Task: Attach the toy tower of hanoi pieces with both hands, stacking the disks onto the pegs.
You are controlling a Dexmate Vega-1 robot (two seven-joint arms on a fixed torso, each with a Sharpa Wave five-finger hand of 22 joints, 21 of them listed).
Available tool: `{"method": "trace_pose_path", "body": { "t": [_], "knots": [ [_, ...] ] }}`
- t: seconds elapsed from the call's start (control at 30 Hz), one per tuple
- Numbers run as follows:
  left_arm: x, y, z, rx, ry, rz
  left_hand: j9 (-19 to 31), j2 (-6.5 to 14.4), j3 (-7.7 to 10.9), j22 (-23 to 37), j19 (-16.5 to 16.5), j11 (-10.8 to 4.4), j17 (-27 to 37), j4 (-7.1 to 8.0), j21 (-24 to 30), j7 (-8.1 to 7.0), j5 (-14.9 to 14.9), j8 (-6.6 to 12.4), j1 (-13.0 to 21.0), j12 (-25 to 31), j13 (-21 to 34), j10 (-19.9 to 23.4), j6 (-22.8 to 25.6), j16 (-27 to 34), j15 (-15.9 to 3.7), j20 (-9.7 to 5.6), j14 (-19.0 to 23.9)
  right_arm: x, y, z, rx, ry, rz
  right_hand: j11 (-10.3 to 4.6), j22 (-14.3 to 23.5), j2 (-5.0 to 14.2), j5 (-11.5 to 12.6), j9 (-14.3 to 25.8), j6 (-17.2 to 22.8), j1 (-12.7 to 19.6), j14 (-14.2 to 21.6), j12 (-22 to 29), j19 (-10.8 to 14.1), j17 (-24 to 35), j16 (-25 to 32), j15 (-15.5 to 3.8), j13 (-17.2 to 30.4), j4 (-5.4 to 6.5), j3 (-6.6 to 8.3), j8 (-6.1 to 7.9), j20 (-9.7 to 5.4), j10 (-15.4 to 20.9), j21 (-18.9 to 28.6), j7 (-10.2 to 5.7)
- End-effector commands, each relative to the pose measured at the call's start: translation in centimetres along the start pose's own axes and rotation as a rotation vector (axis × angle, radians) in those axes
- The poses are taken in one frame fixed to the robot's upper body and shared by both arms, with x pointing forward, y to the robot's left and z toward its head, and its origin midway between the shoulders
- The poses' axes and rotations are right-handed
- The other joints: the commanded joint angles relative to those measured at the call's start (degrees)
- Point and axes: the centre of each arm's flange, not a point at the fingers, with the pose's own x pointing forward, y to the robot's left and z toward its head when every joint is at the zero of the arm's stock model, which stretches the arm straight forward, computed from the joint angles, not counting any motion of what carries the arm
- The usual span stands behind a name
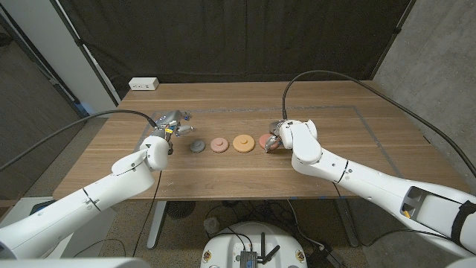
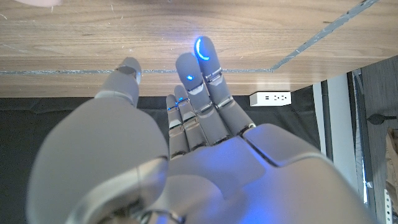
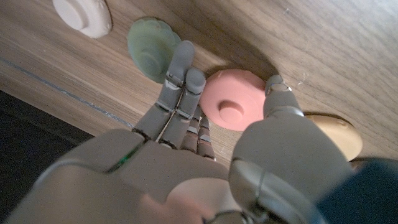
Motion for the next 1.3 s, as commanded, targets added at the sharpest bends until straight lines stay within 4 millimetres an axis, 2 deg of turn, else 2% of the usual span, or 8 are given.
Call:
{"method": "trace_pose_path", "body": {
  "t": [0.03,0.27,0.4,0.47,0.6,0.7,0.87,1.3],
  "knots": [
    [0.2,-0.2,-0.2,-0.009,0.003,-0.004,0.18,0.42,-0.08,-0.07,-0.17,0.04,0.06,-0.03,0.62,-0.09,0.58,-0.06,0.04,0.08,0.12,0.53,0.67,0.25,-3.3,-6.99,0.55,0.4,0.3,0.3,-0.013,0.002,0.022,-0.22,-0.02,0.98,0.43,0.08,1.51,0.51,1.61,0.69,0.85,1.09,1.49,-6.64,0.32,-0.12,0.19,0.72,-6.68,1.47,0.59,-0.21],
    [0.2,-0.2,-0.3,-0.013,0.002,-0.003,0.19,0.49,-0.06,-0.37,-0.15,0.12,0.02,-0.01,0.92,-0.03,0.59,-0.01,-0.01,0.11,0.16,0.85,0.94,0.33,-3.3,-6.98,0.61,0.1,0.5,0.6,-0.033,0.005,0.022,-0.62,0.15,1.39,0.61,0.11,4.06,0.79,1.91,1.0,1.12,1.72,1.83,-6.64,0.71,-0.12,0.42,1.58,-6.68,2.81,1.14,-0.91],
    [0.1,-0.3,-0.2,-0.014,-0.001,-0.004,0.2,0.53,-0.05,-0.47,-0.14,0.12,0.0,0.0,1.02,-0.03,0.59,0.04,-0.02,0.18,0.19,1.07,1.14,0.36,-3.3,-6.98,0.64,0.0,0.6,0.7,-0.045,0.01,0.013,-1.52,0.16,1.64,0.7,0.14,5.77,0.96,1.99,1.5,1.36,2.07,1.89,-6.66,1.06,-0.13,0.58,2.08,-6.7,4.61,1.52,-1.86],
    [0.1,-0.3,-0.2,-0.015,-0.001,-0.006,0.2,0.56,-0.03,-0.52,-0.15,0.09,-0.01,0.01,1.06,0.0,0.59,0.04,-0.03,0.15,0.21,1.02,1.16,0.37,-3.3,-6.98,0.65,-0.1,0.7,0.8,-0.049,0.012,0.003,-3.2,0.37,1.98,0.84,0.18,7.37,1.24,2.9,2.6,1.84,3.03,2.62,-6.66,1.51,-0.17,0.83,2.57,-6.74,7.91,2.18,-2.22],
    [0.1,-0.4,-0.2,-0.015,-0.002,-0.007,0.22,0.65,0.01,-0.65,-0.18,0.09,-0.03,0.01,1.19,-0.1,0.61,0.05,-0.03,0.16,0.26,1.13,1.25,0.39,-3.3,-6.99,0.67,-0.3,0.9,0.7,-0.032,0.008,-0.029,-5.3,0.94,2.72,1.16,0.31,12.65,1.48,5.75,4.99,3.62,7.04,4.84,-6.65,3.49,-0.13,1.68,4.22,-6.85,14.69,4.23,-2.84],
    [0.0,-0.4,-0.1,-0.015,-0.002,-0.007,0.23,0.69,0.04,-0.83,-0.21,0.12,-0.15,0.01,1.35,-0.07,0.62,0.0,-0.05,0.12,0.31,1.15,1.23,0.34,-3.3,-6.99,0.61,-0.4,1.0,0.5,-0.019,-0.001,-0.057,-6.9,1.25,3.41,1.39,0.63,16.47,1.48,8.71,6.84,5.65,10.21,6.95,-6.66,5.5,-0.13,2.53,5.52,-6.95,19.58,6.01,-4.33],
    [0.0,-0.3,0.0,-0.013,-0.002,-0.006,0.24,0.74,0.08,-1.04,-0.26,0.08,0.0,-0.01,1.54,-0.13,0.64,0.03,-0.06,0.05,0.28,1.23,1.4,0.53,-3.3,-6.98,0.75,-0.7,0.9,0.2,0.007,-0.022,-0.097,-8.15,1.86,4.12,2.17,0.66,19.48,2.07,13.36,7.59,8.79,11.55,10.32,-6.67,6.97,-0.45,3.84,6.4,-7.1,22.7,8.16,-5.22],
    [-0.1,-0.1,0.1,-0.009,-0.001,-0.002,0.29,0.83,0.15,-1.63,-0.35,0.2,-0.18,-0.03,2.09,-0.07,0.66,0.02,-0.13,0.16,0.44,1.88,1.69,0.55,-3.3,-6.98,0.7,-1.3,0.0,-0.4,0.023,-0.035,-0.107,-7.89,2.35,5.31,3.84,0.58,22.03,3.35,16.91,7.1,11.3,11.66,12.97,-6.67,7.76,-0.79,5.9,7.06,-7.25,23.65,9.44,-5.6]
  ]
}}
